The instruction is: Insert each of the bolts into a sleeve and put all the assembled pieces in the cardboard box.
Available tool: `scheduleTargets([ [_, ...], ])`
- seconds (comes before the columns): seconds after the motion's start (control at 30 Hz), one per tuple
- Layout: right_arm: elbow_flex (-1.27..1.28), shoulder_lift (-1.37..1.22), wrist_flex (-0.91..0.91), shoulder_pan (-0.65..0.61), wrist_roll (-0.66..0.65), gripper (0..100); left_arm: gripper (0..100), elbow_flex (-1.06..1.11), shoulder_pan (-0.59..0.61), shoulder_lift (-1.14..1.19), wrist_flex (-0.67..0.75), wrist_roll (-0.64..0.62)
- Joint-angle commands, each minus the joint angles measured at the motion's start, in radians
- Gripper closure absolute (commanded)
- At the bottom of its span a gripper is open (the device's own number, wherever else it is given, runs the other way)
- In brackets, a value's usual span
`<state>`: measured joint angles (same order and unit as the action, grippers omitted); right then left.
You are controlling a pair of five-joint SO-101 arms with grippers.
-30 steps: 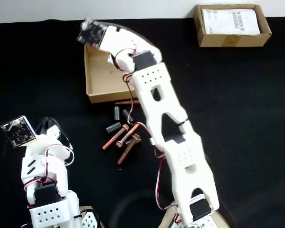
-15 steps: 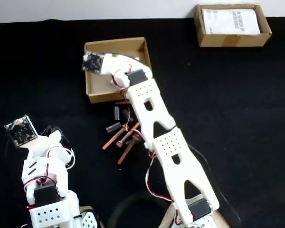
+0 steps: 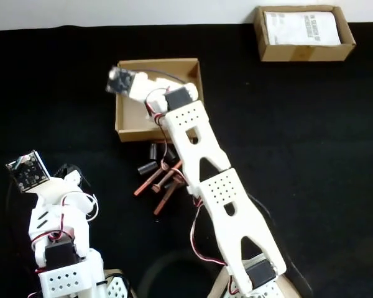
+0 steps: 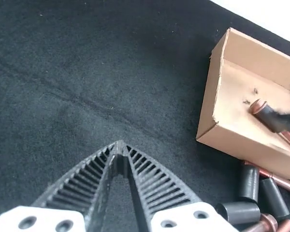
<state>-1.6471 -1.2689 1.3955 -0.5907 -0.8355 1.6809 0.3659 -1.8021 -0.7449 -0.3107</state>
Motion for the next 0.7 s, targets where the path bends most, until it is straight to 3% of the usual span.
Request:
scheduleTargets([
  [0.0,-0.125,0.203,0.013,-0.018,0.147,83.0,99,0.015,0.005,-0.007,-0.003,0.005],
  [0.27,-0.125,0.568,0.375,-0.012,0.608,87.4,99,0.015,-0.002,-0.001,-0.014,0.005],
  [0.37,-0.124,0.696,0.371,0.081,0.732,87.5,98,0.015,-0.071,-0.001,-0.086,0.006],
  [0.53,-0.064,0.860,0.372,0.282,0.878,87.5,85,0.010,-0.185,-0.001,-0.229,0.094],
  [0.67,0.136,1.058,0.372,0.395,0.973,87.5,83,-0.079,-0.211,-0.001,-0.376,0.161],
])
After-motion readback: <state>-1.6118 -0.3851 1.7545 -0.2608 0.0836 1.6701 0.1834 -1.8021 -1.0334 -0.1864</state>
